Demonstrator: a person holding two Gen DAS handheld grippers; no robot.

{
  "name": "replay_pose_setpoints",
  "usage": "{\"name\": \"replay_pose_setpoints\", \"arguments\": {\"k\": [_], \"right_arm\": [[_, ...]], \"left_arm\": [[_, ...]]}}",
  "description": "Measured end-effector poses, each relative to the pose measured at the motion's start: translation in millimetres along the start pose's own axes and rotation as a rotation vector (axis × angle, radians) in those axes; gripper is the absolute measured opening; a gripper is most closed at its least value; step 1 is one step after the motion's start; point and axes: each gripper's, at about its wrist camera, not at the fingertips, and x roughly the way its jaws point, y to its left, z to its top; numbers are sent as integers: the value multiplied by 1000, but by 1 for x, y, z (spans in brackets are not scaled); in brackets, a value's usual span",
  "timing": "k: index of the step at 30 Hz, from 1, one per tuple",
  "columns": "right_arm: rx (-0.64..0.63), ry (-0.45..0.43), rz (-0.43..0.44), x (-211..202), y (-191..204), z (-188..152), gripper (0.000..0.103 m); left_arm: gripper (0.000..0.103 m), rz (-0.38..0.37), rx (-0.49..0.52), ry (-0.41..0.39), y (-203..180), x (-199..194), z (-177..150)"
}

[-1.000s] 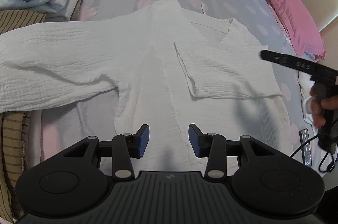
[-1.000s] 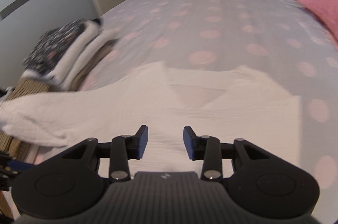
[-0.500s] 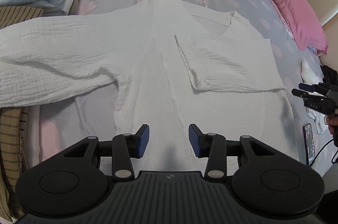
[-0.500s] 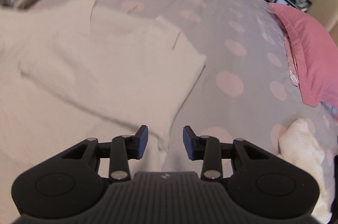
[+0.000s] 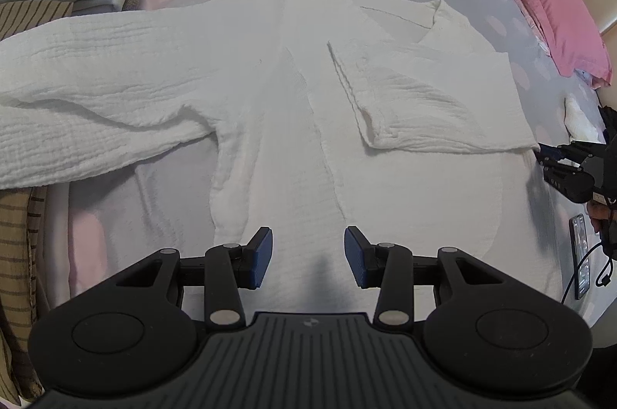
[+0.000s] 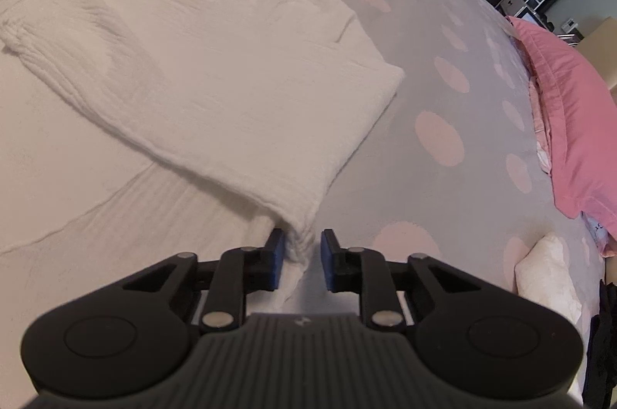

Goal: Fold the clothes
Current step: 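Fold the sleeve across the shirt body with the right gripper and release, then grasp the other sleeve with the left gripper and fold it across the body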

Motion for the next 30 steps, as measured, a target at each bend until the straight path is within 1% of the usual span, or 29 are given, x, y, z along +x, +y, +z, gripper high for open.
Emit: {"name": "replay_pose_setpoints", "arguments": {"k": [2,4,7,11,13,14,16,17,21,24,27,30], "right_arm": [[33,25,-47,1,-5,2,8],[95,73,-94,6,-18,2,8],[193,106,-59,14,-33,-5,7],[178,112,-60,14,-28,-4,8],[210,117,-39,9,-32,-2,10],[229,120,-26,7,-34,-1,11],[269,117,-10,-1,-38,1,27],[289,115,-3,-5,-41,1,29],[323,125,12,-20,-44,4,34],[339,110,20,-34,-42,9,42],[338,89,40,-50,-36,14,44],[307,48,72,-68,-24,21,48]], "left_arm": [[39,-4,3,0,-1,0,0],[39,-8,6,1,-2,0,0],[39,-7,6,-1,-1,-1,0],[39,6,-9,-14,5,-3,2],[39,14,-19,-28,8,-7,4],[39,20,-24,-37,10,-9,5],[39,31,-35,-51,14,-12,6],[39,34,-39,-54,15,-13,6],[39,54,-37,-76,20,-18,6],[39,82,-56,-124,30,-31,8],[39,103,-90,-178,45,-48,11],[39,151,-125,-235,64,-67,12]]}}
